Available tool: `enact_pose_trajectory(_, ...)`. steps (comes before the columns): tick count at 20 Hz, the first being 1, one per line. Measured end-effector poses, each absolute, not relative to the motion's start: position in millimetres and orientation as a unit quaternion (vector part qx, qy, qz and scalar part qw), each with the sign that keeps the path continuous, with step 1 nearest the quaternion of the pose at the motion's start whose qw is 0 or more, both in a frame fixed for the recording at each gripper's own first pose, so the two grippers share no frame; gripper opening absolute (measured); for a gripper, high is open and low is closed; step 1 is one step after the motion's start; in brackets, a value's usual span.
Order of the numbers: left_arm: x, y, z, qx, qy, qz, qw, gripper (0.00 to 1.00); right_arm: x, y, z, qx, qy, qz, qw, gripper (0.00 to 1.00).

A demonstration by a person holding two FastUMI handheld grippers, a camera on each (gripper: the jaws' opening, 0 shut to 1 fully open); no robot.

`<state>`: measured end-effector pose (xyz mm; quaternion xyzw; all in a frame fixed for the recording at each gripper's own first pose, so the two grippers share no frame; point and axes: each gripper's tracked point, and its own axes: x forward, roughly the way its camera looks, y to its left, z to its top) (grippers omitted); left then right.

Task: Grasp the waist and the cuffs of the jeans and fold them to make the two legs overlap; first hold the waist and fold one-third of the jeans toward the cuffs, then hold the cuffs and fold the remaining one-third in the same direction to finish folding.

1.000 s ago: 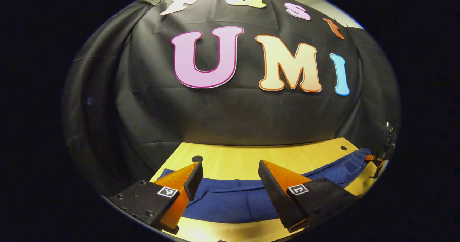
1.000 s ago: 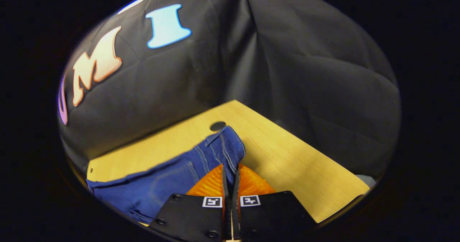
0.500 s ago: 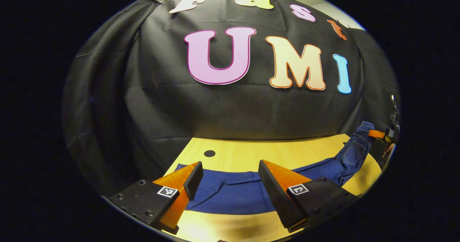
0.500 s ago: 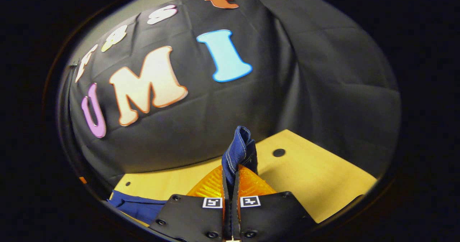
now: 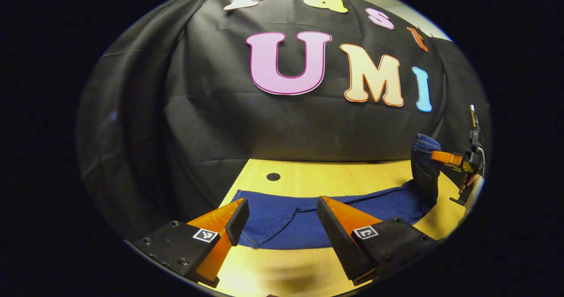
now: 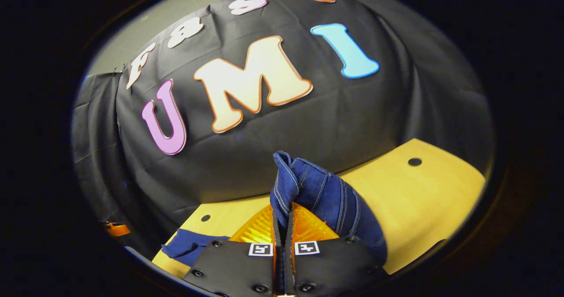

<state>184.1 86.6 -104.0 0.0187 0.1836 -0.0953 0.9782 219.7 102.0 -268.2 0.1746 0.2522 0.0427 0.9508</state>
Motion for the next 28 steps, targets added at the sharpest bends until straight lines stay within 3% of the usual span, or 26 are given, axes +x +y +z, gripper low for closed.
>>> enact_pose_trajectory(7, 179.0, 128.6, -140.3, 0.012, 0.215, -0.096, 0.972, 0.96, 182.7, 200.3, -347.9, 0.224, 0.311, 0.093, 0.919, 0.04)
enact_pose_trajectory(13, 195.1, 148.2, -180.6, -0.001, 0.245, -0.107, 0.964, 0.96, 143.1, 224.2, -422.2, 0.188, 0.372, 0.089, 0.905, 0.04)
enact_pose_trajectory(15, 204.0, 156.0, -194.4, 0.002, 0.256, -0.111, 0.960, 0.96, 138.0, 227.0, -420.6, 0.194, 0.376, 0.092, 0.901, 0.10)
enact_pose_trajectory(16, 208.2, 158.4, -200.3, 0.003, 0.258, -0.114, 0.959, 0.95, 135.7, 233.4, -416.0, 0.210, 0.376, 0.101, 0.897, 0.14)
enact_pose_trajectory(19, 224.4, 168.4, -215.8, 0.006, 0.266, -0.118, 0.957, 0.94, 129.7, 234.6, -400.5, 0.199, 0.367, 0.111, 0.902, 1.00)
enact_pose_trajectory(23, 248.5, 184.1, -251.0, 0.001, 0.295, -0.115, 0.949, 0.94, 109.7, 219.3, -354.9, 0.143, 0.342, 0.132, 0.919, 0.98)
enact_pose_trajectory(28, 273.7, 198.7, -289.5, -0.002, 0.324, -0.102, 0.940, 0.95, 96.2, 180.1, -300.6, 0.116, 0.304, 0.114, 0.939, 0.98)
